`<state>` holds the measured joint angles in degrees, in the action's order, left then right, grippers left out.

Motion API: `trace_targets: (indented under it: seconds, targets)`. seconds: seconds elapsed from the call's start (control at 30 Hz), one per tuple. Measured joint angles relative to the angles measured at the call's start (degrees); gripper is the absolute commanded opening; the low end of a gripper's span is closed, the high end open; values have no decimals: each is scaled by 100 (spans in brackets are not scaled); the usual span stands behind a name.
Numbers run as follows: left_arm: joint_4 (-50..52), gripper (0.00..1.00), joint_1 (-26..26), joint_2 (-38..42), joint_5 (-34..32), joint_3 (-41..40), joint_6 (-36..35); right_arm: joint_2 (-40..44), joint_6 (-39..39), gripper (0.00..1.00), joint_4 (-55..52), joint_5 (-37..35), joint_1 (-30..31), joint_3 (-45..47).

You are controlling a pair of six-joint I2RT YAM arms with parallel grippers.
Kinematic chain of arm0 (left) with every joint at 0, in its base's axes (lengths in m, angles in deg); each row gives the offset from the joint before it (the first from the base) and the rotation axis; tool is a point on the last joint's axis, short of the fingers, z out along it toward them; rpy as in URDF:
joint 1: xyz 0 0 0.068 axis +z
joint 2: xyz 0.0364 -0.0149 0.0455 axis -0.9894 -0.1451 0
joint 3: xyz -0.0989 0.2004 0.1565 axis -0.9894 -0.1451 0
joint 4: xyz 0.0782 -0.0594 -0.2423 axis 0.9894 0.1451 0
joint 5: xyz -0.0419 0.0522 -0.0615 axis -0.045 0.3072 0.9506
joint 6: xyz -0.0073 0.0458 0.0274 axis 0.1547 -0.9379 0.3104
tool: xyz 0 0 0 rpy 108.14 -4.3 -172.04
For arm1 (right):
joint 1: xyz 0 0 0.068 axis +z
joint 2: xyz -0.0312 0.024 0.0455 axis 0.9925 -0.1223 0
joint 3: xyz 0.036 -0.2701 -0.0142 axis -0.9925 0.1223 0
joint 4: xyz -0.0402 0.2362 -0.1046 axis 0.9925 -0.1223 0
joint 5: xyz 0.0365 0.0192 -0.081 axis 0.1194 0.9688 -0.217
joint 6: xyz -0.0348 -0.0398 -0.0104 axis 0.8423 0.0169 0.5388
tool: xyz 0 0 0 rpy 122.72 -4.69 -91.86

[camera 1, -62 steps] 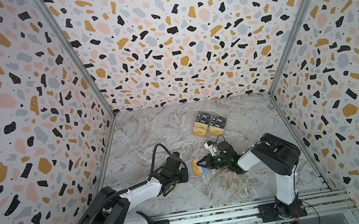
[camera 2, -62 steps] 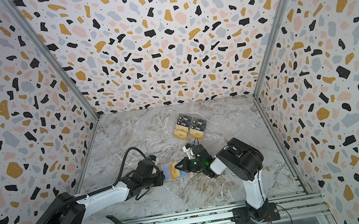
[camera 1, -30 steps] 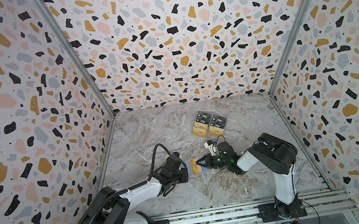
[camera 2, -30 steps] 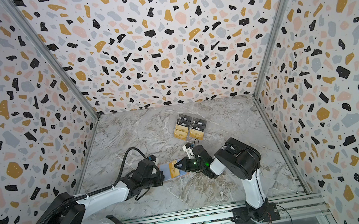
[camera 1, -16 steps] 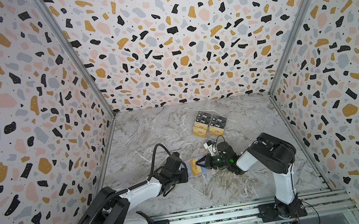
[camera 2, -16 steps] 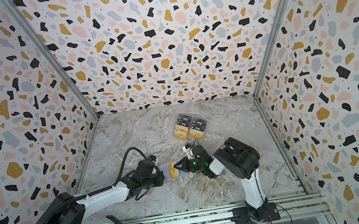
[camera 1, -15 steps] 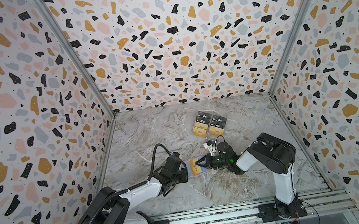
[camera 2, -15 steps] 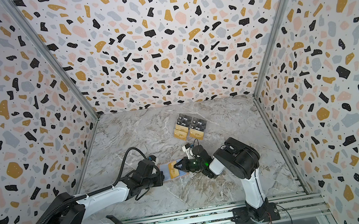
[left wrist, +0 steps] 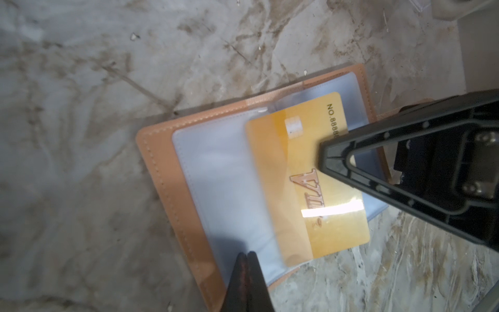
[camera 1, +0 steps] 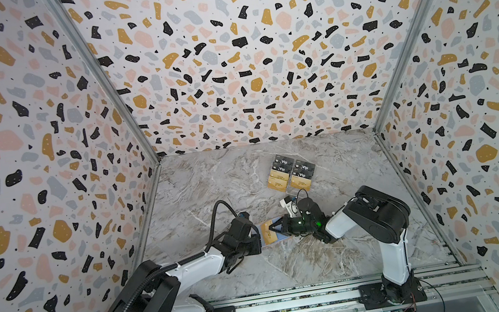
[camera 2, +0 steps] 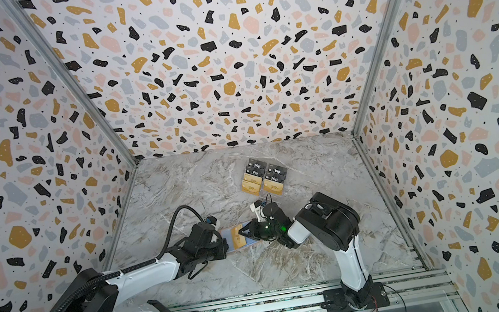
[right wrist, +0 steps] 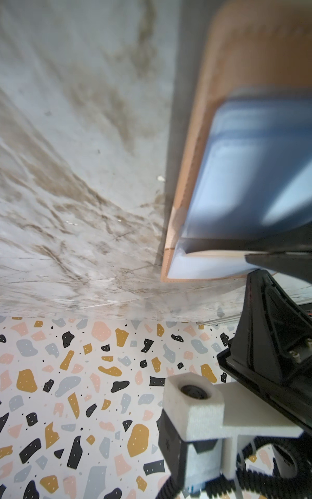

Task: Insert credit cards into a card holder
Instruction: Insert the credit card into the card slot.

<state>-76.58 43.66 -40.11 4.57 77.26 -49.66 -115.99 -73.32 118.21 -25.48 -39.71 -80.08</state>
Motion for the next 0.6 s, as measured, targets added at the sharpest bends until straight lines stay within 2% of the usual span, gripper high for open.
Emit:
trace_targets:
  seconds: [0.07, 0.23, 0.37, 0.57, 0.6]
  targets:
    - [-31, 0, 0, 7, 0, -15, 44, 0, 35, 4, -87, -42, 11, -22]
    - [39, 0, 0, 87, -2, -15, 76, 46, 267, 27, -573, -122, 76, -210]
    - [186, 3, 0, 260, -9, -13, 74, 293, 603, 41, -1231, -275, 168, -433]
    - [374, 4, 22, 426, -42, 15, 72, 669, 1130, 55, -2367, -713, 310, -737]
    - [398, 4, 42, 452, -55, 17, 72, 723, 1198, 74, -2540, -802, 332, -772]
